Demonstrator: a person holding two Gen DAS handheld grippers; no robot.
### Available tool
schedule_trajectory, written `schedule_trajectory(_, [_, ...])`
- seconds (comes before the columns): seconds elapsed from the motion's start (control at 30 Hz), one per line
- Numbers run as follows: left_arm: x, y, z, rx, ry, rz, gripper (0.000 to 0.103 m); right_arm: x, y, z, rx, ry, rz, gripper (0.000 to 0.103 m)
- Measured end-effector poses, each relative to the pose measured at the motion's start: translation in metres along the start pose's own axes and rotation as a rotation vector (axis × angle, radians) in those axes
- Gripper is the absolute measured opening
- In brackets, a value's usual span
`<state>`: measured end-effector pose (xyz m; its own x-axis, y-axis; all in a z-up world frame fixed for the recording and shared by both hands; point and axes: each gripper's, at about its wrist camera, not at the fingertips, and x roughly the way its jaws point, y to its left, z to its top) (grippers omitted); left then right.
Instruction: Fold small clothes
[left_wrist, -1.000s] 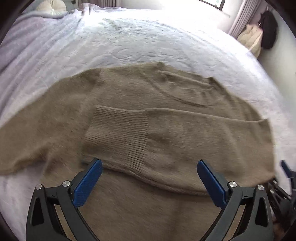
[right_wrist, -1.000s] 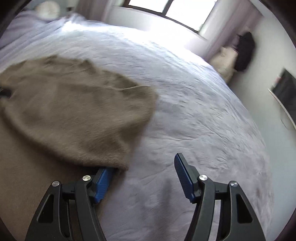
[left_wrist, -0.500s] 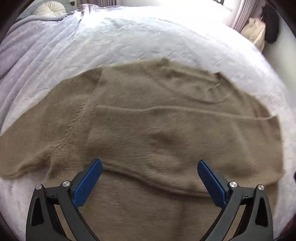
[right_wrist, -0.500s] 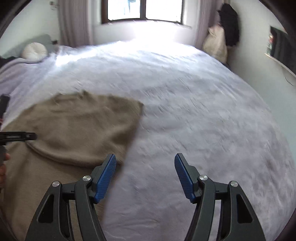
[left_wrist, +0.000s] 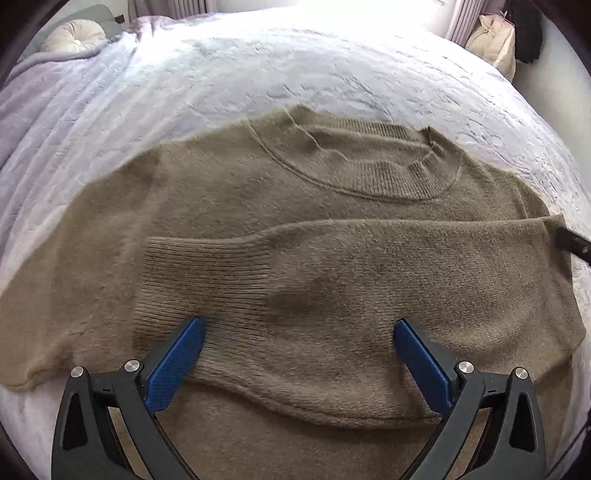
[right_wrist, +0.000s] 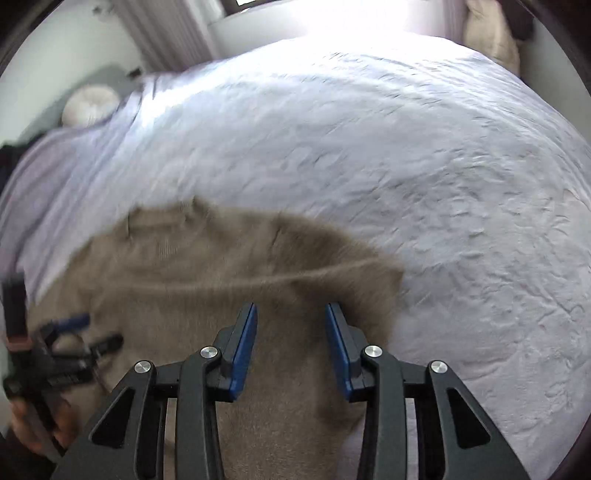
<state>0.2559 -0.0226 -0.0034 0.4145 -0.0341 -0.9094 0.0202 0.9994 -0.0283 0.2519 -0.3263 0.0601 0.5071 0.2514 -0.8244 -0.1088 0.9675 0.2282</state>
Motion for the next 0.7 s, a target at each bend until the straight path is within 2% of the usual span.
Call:
schedule_trajectory(0.07, [-0.015, -0.001, -0.003, -0.028, -0.039, -0.022, 0.103, -0.017, 0.004, -0.002, -0.06, -0.033, -0.028, 0.046])
schedule_trajectory(0.13, [-0.016, -0.004, -0.005, -0.035, -0.037, -0.099, 0.103, -0.026, 0.016, -0.013, -0.144, -0.041, -0.061, 0.062])
schedule_trajectory(0.17, [-0.013, -0.008, -0.006, -0.017, -0.031, -0.105, 0.103, -0.022, 0.02, -0.015, -0.174, -0.031, -0.073, 0.066])
schedule_trajectory(0.23, [0.003, -0.014, -0.009, 0.029, -0.014, -0.03, 0.103, -0.006, 0.027, -0.014, -0.226, -0.012, -0.158, 0.068])
schedule_trajectory(0.27, [0.008, -0.019, -0.005, 0.029, -0.018, -0.019, 0.103, 0.012, 0.029, -0.011, -0.253, 0.014, -0.216, 0.068])
schedule_trajectory(0.33, [0.005, -0.004, -0.005, -0.025, -0.019, -0.045, 0.103, 0.036, 0.027, -0.006, -0.27, 0.067, -0.275, 0.074])
schedule_trajectory(0.43, [-0.012, 0.014, -0.01, -0.06, -0.047, -0.025, 0.103, 0.039, 0.033, 0.011, -0.216, 0.054, -0.317, 0.075])
schedule_trajectory(0.47, [-0.014, 0.02, -0.011, -0.065, -0.05, -0.02, 0.103, 0.034, 0.04, 0.013, -0.209, 0.052, -0.313, 0.076])
schedule_trajectory(0.53, [-0.012, 0.034, -0.014, -0.105, -0.054, -0.028, 0.103, 0.02, 0.059, 0.007, -0.222, 0.015, -0.223, 0.077])
schedule_trajectory(0.6, [-0.002, 0.042, -0.01, -0.126, -0.022, -0.018, 0.103, 0.017, 0.079, -0.005, -0.225, 0.013, -0.214, 0.078])
schedule_trajectory(0.63, [0.001, 0.046, -0.013, -0.137, -0.006, -0.032, 0.103, 0.023, 0.089, -0.012, -0.212, 0.036, -0.222, 0.078])
schedule_trajectory(0.7, [-0.006, 0.051, -0.017, -0.151, -0.021, -0.047, 0.103, 0.04, 0.108, -0.031, -0.184, 0.123, -0.168, 0.078])
